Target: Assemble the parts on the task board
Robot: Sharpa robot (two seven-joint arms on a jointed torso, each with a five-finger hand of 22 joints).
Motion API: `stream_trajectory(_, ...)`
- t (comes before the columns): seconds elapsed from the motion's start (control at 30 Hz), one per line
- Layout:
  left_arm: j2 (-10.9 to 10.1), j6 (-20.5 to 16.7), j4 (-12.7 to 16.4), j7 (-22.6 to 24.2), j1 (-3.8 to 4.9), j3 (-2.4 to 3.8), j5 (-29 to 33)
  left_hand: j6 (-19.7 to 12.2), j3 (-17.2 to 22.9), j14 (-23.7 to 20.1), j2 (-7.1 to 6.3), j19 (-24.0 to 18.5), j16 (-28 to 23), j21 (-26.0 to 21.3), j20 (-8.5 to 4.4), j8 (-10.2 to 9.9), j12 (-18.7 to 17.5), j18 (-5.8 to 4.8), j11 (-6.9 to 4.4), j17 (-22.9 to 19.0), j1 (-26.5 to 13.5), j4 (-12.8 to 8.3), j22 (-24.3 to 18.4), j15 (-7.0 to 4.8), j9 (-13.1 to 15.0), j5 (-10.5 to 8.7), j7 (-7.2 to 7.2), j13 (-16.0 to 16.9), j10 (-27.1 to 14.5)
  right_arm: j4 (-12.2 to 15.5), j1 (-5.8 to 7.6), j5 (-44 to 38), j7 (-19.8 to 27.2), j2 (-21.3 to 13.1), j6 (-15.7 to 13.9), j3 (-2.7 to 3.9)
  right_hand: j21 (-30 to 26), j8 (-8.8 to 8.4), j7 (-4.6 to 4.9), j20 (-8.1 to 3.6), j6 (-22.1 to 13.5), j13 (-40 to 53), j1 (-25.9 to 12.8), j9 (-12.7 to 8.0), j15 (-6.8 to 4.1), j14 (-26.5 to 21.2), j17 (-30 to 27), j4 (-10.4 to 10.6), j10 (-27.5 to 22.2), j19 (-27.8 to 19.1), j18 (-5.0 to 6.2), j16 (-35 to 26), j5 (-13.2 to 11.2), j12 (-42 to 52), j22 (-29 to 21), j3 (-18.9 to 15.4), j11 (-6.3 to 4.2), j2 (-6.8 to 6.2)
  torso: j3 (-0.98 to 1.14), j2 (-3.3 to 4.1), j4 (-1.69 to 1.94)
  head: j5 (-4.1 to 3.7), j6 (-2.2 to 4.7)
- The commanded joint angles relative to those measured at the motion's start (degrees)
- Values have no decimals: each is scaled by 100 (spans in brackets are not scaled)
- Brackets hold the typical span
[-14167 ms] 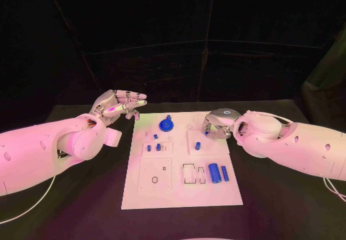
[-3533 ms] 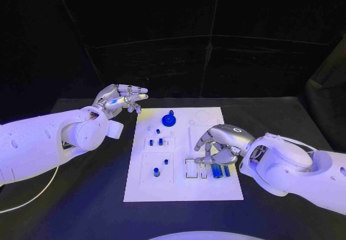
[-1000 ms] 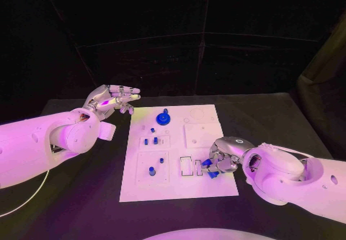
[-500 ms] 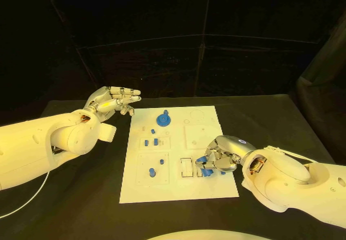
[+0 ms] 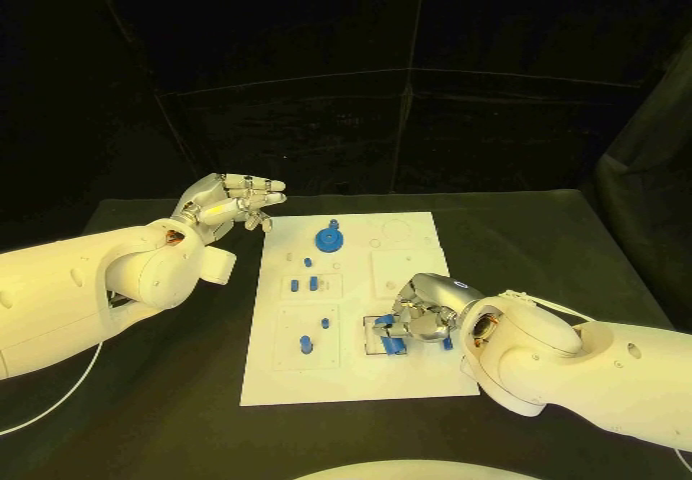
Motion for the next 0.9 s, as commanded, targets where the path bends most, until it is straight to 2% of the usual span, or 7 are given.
stream_trajectory(0.03, 8, 77, 12, 15, 9, 4, 17, -16, -32, -24, 72, -37, -34, -28, 12, 16, 31, 35, 9, -5, -6, -7, -5, -1, 0, 3, 0, -3, -37, -76, 8, 11, -101, 72, 57, 3, 34, -10, -6, -35, 48, -13, -70, 29, -49, 297, -1, -1, 36, 155, -51, 19, -54, -52, 892, -47, -11, -15, 3, 3, -6, 17, -4)
stream_trajectory(0.23, 10, 80, 12, 13, 9, 4, 17, -16, -32, -24, 72, -37, -34, -28, 12, 16, 31, 35, 9, -5, -6, -7, -5, -1, 0, 3, 0, -3, -37, -141, 8, -55, -117, 176, 102, 3, 28, -17, -9, -37, 51, -4, -193, 111, -52, 294, -1, -3, 39, 149, -50, 13, -442, -101, 886, -172, -13, -14, 10, 7, -8, 42, -16)
stream_trajectory(0.33, 9, 83, 14, 13, 9, 4, 17, -16, -32, -24, 72, -37, -34, -28, 12, 16, 31, 35, 9, -5, -6, -7, -5, -1, 0, 3, 0, -3, -37, -157, 8, -101, -123, 210, 177, 3, 16, -28, -7, -37, 43, -26, -404, 176, -48, 286, -32, -11, 22, 137, -46, -11, -1064, -175, 872, -299, -8, -68, 11, 1, -10, 45, -22)
stream_trajectory(0.5, 4, 81, 16, 11, 10, 4, 17, -16, -32, -24, 72, -37, -34, -28, 12, 16, 31, 35, 9, -5, -6, -7, -5, -1, 0, 3, 0, -3, -37, -169, 9, -211, -142, 223, 219, 3, -39, -67, 21, -16, -26, -157, -985, 300, -30, 263, -126, 35, -76, 79, -26, -84, -2248, -435, 799, -52, 19, -682, 10, -3, -17, 53, -32)
stream_trajectory(0.67, 0, 83, 19, 11, 10, 4, 17, -16, -32, -24, 72, -37, -34, -28, 12, 16, 31, 35, 9, -5, -6, -7, -5, -1, 0, 3, 0, -3, -37, -138, 9, -275, -141, 211, 136, 3, -52, -80, 26, -18, -57, -218, -1231, 341, -26, 260, -135, 39, -116, 67, -21, -98, -2262, -543, 784, 8, 22, -941, 13, -3, -17, 53, -36)
stream_trajectory(0.8, -4, 83, 19, 12, 10, 4, 17, -16, -32, -24, 72, -37, -34, -28, 12, 16, 31, 35, 9, -5, -6, -7, -5, -1, 0, 3, 0, -3, -37, -89, 8, -316, -126, 180, 56, 4, -43, -77, 24, -18, -52, -204, -1242, 355, -26, 264, -115, 37, -106, 80, -26, -88, -2254, -534, 800, 49, 21, -915, 17, -5, -17, 51, -32)
stream_trajectory(0.9, -8, 84, 19, 13, 10, 4, 17, -16, -32, -24, 72, -37, -34, -28, 12, 16, 31, 35, 9, -5, -6, -7, -5, -1, 0, 3, 0, -3, -37, -29, 8, -334, -88, 139, 71, 4, -31, -68, 19, -13, -39, -160, -919, 411, -26, 274, -88, 3, -73, 96, -31, -78, -2083, -513, 821, 249, 19, -716, 17, -5, -19, 46, -29)
